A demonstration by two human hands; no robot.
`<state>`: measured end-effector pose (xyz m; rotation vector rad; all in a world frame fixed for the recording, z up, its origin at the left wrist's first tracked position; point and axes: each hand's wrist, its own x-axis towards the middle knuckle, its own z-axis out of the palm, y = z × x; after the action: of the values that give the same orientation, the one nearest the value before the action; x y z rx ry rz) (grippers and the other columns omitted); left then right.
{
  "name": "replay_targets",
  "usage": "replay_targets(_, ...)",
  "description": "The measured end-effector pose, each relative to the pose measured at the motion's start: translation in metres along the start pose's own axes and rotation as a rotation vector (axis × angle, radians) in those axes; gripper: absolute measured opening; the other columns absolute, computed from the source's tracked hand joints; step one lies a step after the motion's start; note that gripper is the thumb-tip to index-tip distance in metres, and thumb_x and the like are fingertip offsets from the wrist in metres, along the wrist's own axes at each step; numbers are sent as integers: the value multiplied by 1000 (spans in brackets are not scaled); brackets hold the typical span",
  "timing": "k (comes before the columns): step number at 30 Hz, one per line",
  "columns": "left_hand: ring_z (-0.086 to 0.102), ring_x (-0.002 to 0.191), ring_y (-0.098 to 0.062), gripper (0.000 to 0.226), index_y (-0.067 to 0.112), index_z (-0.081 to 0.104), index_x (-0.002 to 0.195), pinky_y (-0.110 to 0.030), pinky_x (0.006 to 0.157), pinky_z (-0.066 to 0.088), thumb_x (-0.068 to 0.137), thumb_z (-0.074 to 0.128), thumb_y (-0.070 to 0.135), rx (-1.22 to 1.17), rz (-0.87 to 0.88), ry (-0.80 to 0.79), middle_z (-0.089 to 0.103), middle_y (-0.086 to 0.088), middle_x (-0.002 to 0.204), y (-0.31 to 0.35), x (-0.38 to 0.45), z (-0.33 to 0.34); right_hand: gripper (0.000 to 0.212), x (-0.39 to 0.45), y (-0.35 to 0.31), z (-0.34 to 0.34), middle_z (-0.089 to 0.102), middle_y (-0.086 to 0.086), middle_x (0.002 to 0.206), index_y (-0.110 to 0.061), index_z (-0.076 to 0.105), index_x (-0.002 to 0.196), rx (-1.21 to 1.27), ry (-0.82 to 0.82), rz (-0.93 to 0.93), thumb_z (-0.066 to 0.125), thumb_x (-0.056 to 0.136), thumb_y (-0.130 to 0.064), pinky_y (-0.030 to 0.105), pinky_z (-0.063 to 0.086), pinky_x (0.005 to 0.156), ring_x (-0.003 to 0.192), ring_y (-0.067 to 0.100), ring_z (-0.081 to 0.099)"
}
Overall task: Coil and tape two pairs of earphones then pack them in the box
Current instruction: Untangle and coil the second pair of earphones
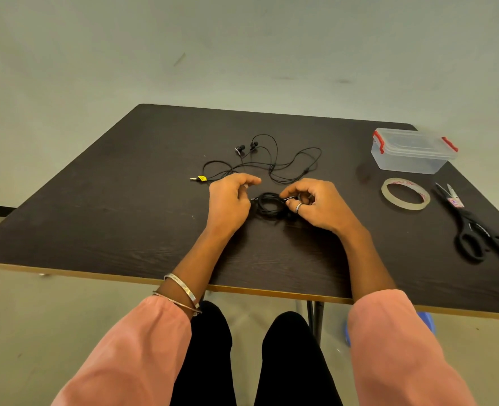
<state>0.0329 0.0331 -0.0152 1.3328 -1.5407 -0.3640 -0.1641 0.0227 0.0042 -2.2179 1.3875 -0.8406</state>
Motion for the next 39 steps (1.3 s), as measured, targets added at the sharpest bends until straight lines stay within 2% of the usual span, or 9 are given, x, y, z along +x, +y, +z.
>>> replay_targets(4, 63, 71, -7, 30, 13, 72, 99, -12, 65, 51, 91, 50, -5, -34, -56, 67, 71, -2, 97, -3, 1, -2, 17, 0, 1, -2, 62, -1, 92, -19, 72, 99, -27, -17, -6, 66, 85, -12, 24, 44, 60, 63, 11, 49)
replay_targets(8, 65, 93, -11, 27, 13, 72, 101, -25, 83, 54, 90, 54, -4, -13, 4, 14, 70, 0, 101, -1, 0, -2, 13, 0, -1, -1, 60, -4, 97, -19, 73, 99, -12, -12, -12, 64, 90, -25, 21, 46, 69, 81, 12, 56)
replay_targets(12, 63, 88, -12, 27, 12, 72, 101, -26, 81, 53, 90, 53, -4, 13, -16, 78, 69, -2, 100, -1, 1, -5, 21, 2, 1, -1, 62, -4, 102, -16, 73, 95, 61, 61, -11, 57, 94, -29, 20, 45, 80, 95, 9, 58)
replay_targets(17, 52, 104, -18, 28, 16, 68, 112, -32, 90, 49, 90, 57, 3, 121, -70, 154, 65, -3, 107, -12, 10, -12, 31, 5, 2, -2, 68, -6, 87, -19, 74, 83, 204, 286, 16, 52, 97, -35, 26, 47, 73, 81, 9, 62)
replay_targets(22, 32, 118, -28, 36, 28, 59, 127, -43, 96, 34, 91, 62, 27, 412, -89, -34, 47, -5, 123, -29, 30, -25, 31, 25, 2, -9, 73, -2, 79, -25, 72, 73, 298, 421, 193, 55, 95, -38, 24, 50, 66, 63, 3, 64)
replay_targets(27, 34, 113, -26, 13, 24, 74, 95, -34, 85, 21, 86, 68, 32, 380, -62, -43, 53, 3, 107, -39, 41, -26, 16, 61, -25, -7, 71, -8, 77, -20, 74, 80, 134, 140, 147, 65, 89, -30, 27, 50, 64, 70, 7, 65)
replay_targets(30, 41, 112, -25, 8, 29, 74, 88, -41, 90, 37, 85, 69, 34, 234, -140, 36, 58, 7, 96, -42, 44, -29, 14, 77, -48, 8, 70, -9, 82, -19, 73, 89, 21, -70, 108, 73, 83, -32, 24, 47, 69, 77, 2, 63)
replay_targets(34, 59, 100, -13, 4, 32, 72, 84, -40, 89, 50, 85, 69, 35, -55, -194, 125, 69, 10, 89, -42, 40, -37, 22, 86, -71, 36, 64, -3, 80, -17, 70, 91, -135, -174, 119, 73, 82, -36, 44, 46, 87, 87, 19, 61)
replay_targets(39, 69, 74, -14, 8, 14, 73, 88, -31, 75, 57, 89, 66, 19, -364, -234, 221, 71, -3, 75, -37, 41, -41, 16, 82, -85, 25, 73, 5, 78, -8, 73, 85, 596, -159, 268, 67, 88, -23, 24, 48, 65, 67, 11, 67)
